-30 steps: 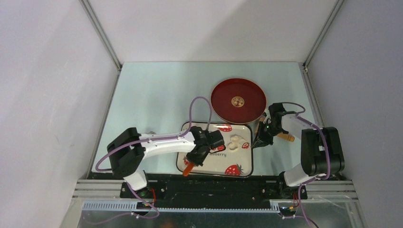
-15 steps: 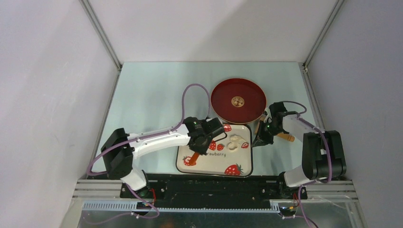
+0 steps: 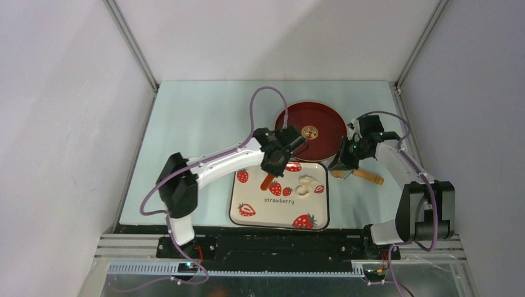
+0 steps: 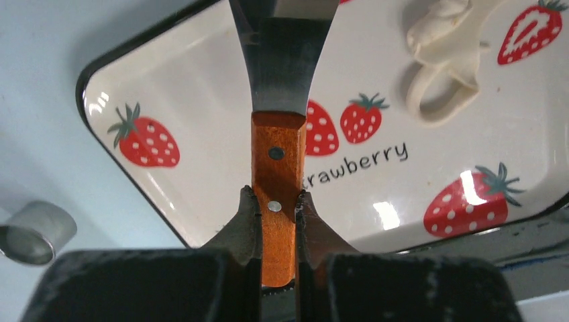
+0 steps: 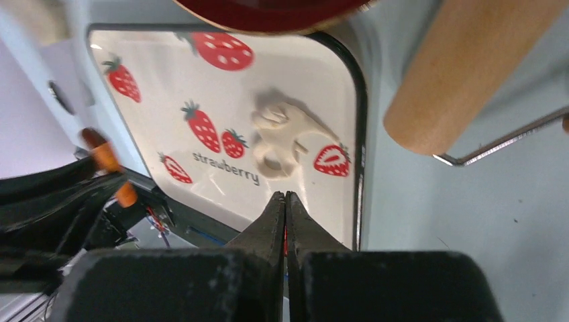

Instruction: Roll out the dumpling wrappers from the dough

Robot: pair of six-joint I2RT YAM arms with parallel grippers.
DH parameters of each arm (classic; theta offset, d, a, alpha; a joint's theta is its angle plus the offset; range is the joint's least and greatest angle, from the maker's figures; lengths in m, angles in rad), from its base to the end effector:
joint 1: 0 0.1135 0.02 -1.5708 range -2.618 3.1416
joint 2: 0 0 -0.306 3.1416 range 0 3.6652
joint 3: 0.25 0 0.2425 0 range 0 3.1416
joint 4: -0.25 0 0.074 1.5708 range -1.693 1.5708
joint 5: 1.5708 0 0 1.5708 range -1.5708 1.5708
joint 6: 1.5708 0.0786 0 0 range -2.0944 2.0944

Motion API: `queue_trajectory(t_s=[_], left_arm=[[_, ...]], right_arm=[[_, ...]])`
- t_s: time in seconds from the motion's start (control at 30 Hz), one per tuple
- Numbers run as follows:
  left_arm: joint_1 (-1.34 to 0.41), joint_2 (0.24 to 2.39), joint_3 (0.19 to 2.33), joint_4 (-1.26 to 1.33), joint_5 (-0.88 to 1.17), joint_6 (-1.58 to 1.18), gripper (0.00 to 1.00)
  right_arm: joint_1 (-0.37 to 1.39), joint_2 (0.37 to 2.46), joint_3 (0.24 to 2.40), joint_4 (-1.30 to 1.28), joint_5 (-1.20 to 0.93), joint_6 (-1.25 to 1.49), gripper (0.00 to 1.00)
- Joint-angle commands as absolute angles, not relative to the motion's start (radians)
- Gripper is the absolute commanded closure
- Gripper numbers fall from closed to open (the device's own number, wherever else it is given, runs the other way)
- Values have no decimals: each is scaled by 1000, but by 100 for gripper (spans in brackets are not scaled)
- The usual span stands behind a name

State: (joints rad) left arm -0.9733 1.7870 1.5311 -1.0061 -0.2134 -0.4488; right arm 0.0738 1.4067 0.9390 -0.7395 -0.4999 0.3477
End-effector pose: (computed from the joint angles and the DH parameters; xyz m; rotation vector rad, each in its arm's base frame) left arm 0.2241 -0.2998 0.2673 0.6734 2.6867 -0.0566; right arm 0.2542 0.0566 0.2294 0.2507 2.7758 0.8021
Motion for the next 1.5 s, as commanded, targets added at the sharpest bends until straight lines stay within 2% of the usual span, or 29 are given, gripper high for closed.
queue_trajectory(t_s=[0.0, 0.33, 0.63, 0.9, 1.27, 1.47], left_arm=[[-945, 1890, 1663, -995, -204, -370, 100], [-891, 2137, 1980, -1035, -185, -333, 100], [-860, 2236, 2109, -1040, -130, -325, 100], [-856, 2262, 2151, -1042, -97, -324, 100], [-843, 2265, 2164, -1043, -86, -325, 100], [-834, 2289, 2181, -1043, -87, -328, 100]], right_arm=[[61, 1406, 1045, -727, -592, 364, 100], [52, 1525, 1143, -577, -740, 437, 100], [94, 1698, 1281, -513, -788, 505, 100], [123, 1808, 1408, -501, -738, 525, 100], [187, 2047, 1640, -661, -555, 424, 100], [199, 2091, 1652, -667, -492, 399, 100]])
